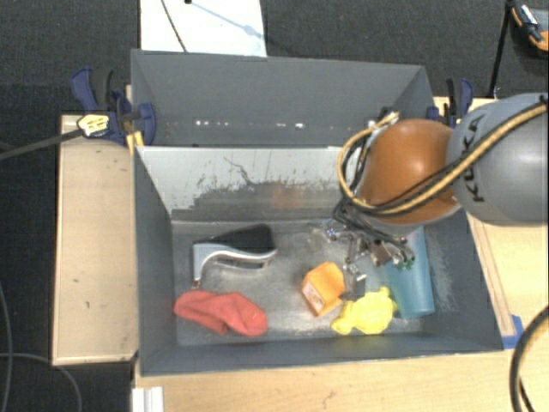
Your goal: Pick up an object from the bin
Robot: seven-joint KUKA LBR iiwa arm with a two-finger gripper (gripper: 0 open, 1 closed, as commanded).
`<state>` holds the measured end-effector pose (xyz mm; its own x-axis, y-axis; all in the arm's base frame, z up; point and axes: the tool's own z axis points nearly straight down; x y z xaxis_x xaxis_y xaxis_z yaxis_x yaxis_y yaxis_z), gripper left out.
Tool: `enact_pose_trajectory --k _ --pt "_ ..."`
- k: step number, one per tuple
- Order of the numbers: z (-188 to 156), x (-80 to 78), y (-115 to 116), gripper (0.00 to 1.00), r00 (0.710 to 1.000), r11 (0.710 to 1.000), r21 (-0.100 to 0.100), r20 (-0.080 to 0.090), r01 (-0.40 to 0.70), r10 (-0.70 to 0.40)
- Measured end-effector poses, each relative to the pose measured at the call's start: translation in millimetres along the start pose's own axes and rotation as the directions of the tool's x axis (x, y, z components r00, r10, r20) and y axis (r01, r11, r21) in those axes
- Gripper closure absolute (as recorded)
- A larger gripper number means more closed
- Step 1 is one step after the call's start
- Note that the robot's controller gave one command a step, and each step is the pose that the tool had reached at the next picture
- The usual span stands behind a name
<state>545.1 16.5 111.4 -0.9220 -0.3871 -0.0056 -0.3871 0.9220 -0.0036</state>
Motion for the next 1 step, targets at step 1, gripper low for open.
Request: enact_pose_trajectory --k 1 --pt "26.4 31.5 3.8 0.00 0.995 0.995 -0.003 0.001 0.103 -0.103"
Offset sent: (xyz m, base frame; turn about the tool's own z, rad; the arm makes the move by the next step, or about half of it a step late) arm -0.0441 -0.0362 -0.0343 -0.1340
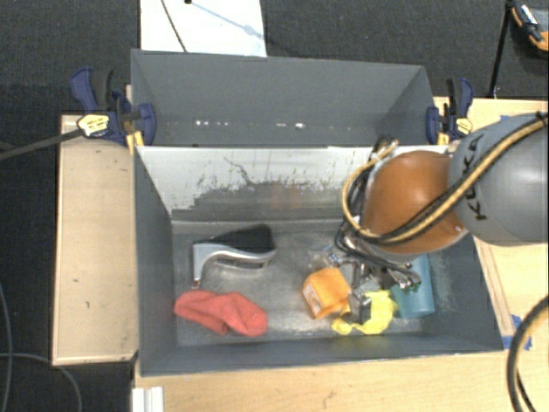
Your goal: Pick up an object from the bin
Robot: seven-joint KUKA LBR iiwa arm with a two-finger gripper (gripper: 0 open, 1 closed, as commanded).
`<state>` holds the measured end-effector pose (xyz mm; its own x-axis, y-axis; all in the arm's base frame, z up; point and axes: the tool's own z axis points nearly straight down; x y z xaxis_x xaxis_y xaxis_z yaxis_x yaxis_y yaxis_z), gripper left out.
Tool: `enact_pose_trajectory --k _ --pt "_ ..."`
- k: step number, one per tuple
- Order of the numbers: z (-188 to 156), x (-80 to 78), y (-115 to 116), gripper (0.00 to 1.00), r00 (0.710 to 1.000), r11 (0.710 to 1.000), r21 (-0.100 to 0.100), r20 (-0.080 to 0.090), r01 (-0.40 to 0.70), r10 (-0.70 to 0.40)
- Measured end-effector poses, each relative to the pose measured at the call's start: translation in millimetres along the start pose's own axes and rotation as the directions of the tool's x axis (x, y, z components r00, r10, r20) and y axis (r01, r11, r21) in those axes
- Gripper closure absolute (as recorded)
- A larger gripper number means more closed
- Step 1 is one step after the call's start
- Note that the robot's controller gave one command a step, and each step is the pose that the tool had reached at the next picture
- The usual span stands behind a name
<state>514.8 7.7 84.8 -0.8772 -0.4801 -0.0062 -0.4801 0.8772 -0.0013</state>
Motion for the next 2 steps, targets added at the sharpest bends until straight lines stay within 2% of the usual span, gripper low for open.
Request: enact_pose_trajectory --k 1,2 --pt "4.6 21.6 -18.0 1.00 1.000 1.000 0.001 0.005 0.024 -0.024" --pt "4.6 21.6 -18.0 1.00 1.000 1.000 0.001 0.004 0.023 -0.023"
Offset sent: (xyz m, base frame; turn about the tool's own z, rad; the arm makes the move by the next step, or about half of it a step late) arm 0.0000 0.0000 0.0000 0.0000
